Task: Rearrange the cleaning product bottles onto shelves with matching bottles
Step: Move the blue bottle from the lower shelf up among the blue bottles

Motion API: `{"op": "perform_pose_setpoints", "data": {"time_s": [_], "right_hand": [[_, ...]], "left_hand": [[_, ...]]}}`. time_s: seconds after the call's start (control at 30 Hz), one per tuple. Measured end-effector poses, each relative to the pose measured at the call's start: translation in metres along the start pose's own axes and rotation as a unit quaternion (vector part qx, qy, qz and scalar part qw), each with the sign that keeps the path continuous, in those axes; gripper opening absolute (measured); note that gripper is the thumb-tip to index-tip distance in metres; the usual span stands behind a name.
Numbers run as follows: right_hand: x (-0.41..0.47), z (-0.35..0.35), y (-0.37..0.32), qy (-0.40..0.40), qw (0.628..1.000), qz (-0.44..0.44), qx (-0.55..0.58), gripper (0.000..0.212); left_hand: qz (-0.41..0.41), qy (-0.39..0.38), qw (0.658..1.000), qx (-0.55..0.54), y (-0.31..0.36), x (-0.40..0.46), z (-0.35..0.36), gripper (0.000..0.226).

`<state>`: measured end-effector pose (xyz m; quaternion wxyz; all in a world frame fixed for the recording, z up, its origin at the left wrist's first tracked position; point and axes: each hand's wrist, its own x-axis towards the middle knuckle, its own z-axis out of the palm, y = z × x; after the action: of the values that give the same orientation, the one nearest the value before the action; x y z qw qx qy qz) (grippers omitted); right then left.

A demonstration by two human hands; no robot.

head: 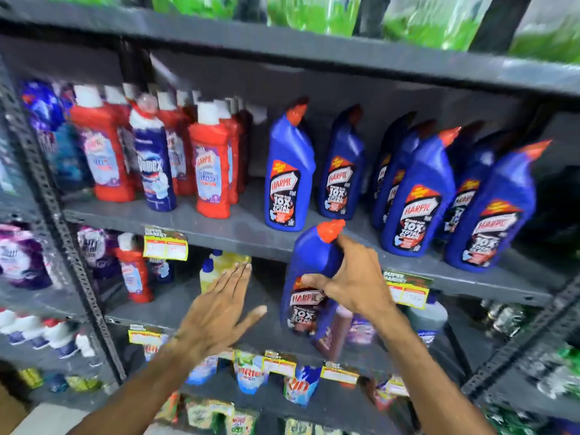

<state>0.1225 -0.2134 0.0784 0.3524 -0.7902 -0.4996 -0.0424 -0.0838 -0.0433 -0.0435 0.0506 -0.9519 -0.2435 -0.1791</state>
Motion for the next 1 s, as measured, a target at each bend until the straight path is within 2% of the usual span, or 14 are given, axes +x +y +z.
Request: {"op": "perform_pose_setpoints", "data": {"time_s": [0.2, 0.33, 0.43, 0.63, 0.8, 0.9, 1.0], "right_hand": [[0.029, -0.062, -0.023, 0.052, 0.997, -0.054, 0.003, 0.07], [0.058, -0.089, -0.027, 0.077, 0.995, -0.061, 0.003, 0.061], [0.082, -0.099, -0.021, 0.09, 0.995, -0.038, 0.019, 0.054], [0.123, -0.095, -0.01, 0.095, 0.995, -0.002, 0.038, 0.054], [0.152, -0.09, 0.004, 0.078, 0.995, 0.028, 0.06, 0.063], [0.168, -0.088, 0.012, 0.062, 0.995, 0.035, 0.068, 0.082], [0.179, -0.081, 0.018, 0.047, 0.995, 0.037, 0.084, 0.092]], "left_hand": [[-0.006, 0.037, 0.999, 0.01, -0.01, 0.036, -0.039, 0.095], [-0.021, 0.022, 0.999, -0.012, -0.019, 0.068, -0.048, 0.102], [-0.035, -0.008, 0.999, -0.011, -0.021, 0.091, -0.047, 0.11], [-0.075, -0.092, 0.993, -0.013, -0.022, 0.12, -0.034, 0.114], [-0.086, -0.122, 0.988, -0.043, -0.031, 0.127, -0.024, 0.118], [-0.076, -0.116, 0.99, -0.041, -0.035, 0.13, -0.019, 0.125], [-0.076, -0.1, 0.991, -0.037, -0.037, 0.13, -0.013, 0.121]]}}
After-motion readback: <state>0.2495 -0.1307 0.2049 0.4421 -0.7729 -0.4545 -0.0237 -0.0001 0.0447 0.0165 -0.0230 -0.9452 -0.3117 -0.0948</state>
